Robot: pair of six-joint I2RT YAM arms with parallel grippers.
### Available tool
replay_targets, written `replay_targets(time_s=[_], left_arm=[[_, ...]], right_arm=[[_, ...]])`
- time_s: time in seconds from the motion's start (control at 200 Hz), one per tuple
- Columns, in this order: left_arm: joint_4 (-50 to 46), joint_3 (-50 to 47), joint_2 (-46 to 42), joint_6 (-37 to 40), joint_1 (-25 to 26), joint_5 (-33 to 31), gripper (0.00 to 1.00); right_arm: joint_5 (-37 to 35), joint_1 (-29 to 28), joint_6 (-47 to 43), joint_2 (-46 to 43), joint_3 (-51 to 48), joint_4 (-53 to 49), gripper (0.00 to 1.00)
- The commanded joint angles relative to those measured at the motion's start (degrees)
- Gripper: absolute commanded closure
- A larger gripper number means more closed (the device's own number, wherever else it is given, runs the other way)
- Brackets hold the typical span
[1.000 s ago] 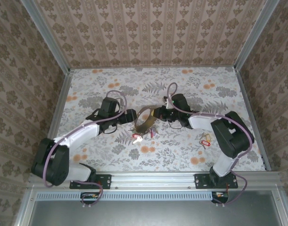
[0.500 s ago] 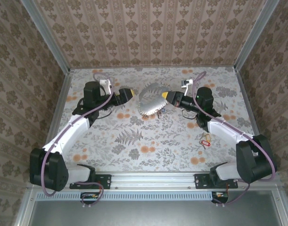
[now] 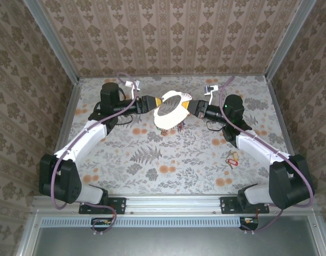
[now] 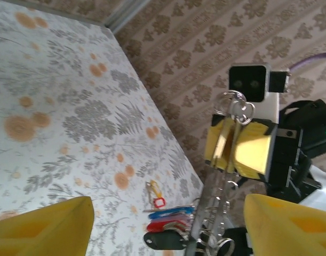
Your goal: Put the keys on the keyring
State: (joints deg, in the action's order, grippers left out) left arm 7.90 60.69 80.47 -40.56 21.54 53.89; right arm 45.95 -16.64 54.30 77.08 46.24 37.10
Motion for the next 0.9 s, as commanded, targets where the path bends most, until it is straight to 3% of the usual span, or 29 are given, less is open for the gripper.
replay_targets(time_s=[0.0,0.395,0.525,0.6,0.695,0.815,0.895], left_arm=[[1.5,3.1,1.0,1.4,0.8,5.1,0.37],[9.3,2.6,0.6,-3.0,1.3,7.9,0.82],[10.4,3.2,1.1,-3.9,1.7,9.8,0.81],[9.2,3.7,1.4,-3.1,2.0,10.9,0.68],[8.4,4.0,1.9,-2.3,2.2,12.2,0.59],[6.2,4.5,1.9,-0.6,2.5,13.1,0.65],[5.3,4.8,1.7,0.3,2.5,13.4,0.8]], right_arm=[[2.0,0.4,1.3,-1.2,2.9,3.5,1.0],[2.4,0.3,1.6,1.0,3.6,4.4,1.0],[3.1,0.3,2.2,2.0,3.7,5.8,1.0],[3.5,0.4,2.7,2.2,4.1,6.5,1.0],[4.4,0.5,2.8,2.2,5.2,6.8,1.0],[4.9,0.4,2.6,2.2,6.4,6.2,1.0],[5.1,0.5,2.6,4.0,7.0,5.7,1.0]])
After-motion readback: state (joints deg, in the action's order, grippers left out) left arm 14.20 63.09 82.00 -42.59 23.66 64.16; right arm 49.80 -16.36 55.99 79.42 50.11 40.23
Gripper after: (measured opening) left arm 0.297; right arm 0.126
